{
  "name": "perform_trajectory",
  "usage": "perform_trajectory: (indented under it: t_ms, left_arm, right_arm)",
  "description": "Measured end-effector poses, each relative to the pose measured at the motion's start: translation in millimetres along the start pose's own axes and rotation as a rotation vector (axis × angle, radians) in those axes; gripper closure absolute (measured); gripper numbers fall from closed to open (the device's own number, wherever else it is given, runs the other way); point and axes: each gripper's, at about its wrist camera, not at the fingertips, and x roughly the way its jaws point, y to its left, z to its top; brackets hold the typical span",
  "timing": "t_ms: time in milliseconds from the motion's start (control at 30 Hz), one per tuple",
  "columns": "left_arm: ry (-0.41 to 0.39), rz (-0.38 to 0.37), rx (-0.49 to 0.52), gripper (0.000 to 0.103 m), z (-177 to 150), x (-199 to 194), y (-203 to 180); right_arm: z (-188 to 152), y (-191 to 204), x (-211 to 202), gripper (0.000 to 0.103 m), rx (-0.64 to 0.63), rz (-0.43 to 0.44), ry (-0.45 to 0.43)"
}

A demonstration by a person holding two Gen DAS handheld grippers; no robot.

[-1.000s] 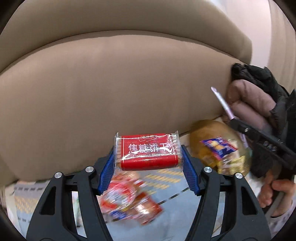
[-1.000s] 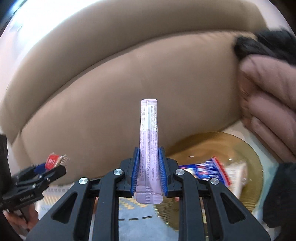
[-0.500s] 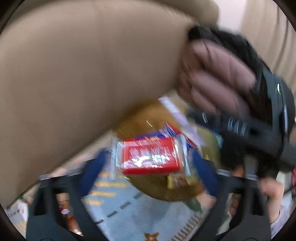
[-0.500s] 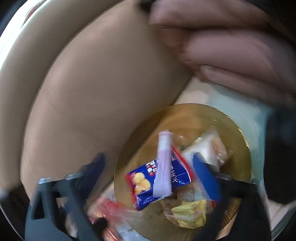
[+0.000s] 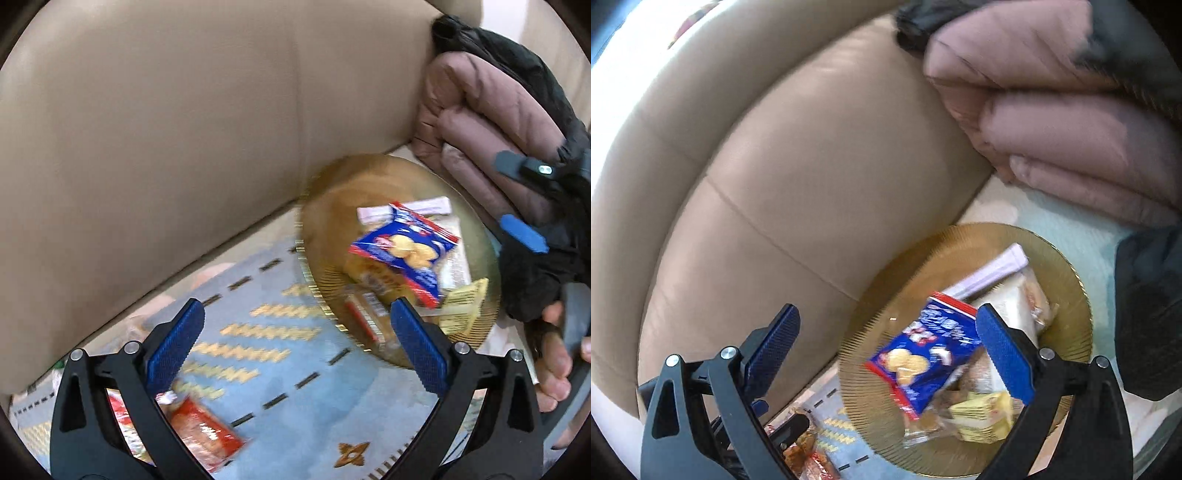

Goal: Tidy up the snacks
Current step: 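Move both tools back over the remaining snacks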

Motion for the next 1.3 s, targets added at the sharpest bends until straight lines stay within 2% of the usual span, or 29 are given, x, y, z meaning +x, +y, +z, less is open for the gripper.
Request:
perform_trajectory:
  t_ms: [233,600,833,1033,1300]
  left_arm:
    - [-0.073,0.074,-0.067,0.003,-5.0,-23.8,40.1]
    - [-0.137,0.185,-0.197,0.003,-31.6,-67.1,129.0]
    - [-0.145,0.244,-0.292,0.003,-73.8,-86.0,187.9]
    - [-0.145,0.289,-0.398,0.003,-126.0,-93.1,235.6]
    - [-0.114,0.321,-0.442,0.003,-177.1,-79.6,255.3]
  right_arm:
    - [-15.4,49.6,-9.1,0.006,-0.135,0.062,-0.036]
    - [-68.8,116.8,3.4,0.005,-0.325,0.167,0.053]
    - [-113.2,136.9,16.5,0.005,-0.453,0.192,0.117]
    - [-152.0,143.9,35.9,0.005,-0.527,0.176,0.195]
    - [-214.9,145.6,63.8,0.005,-0.690,0.130,0.301]
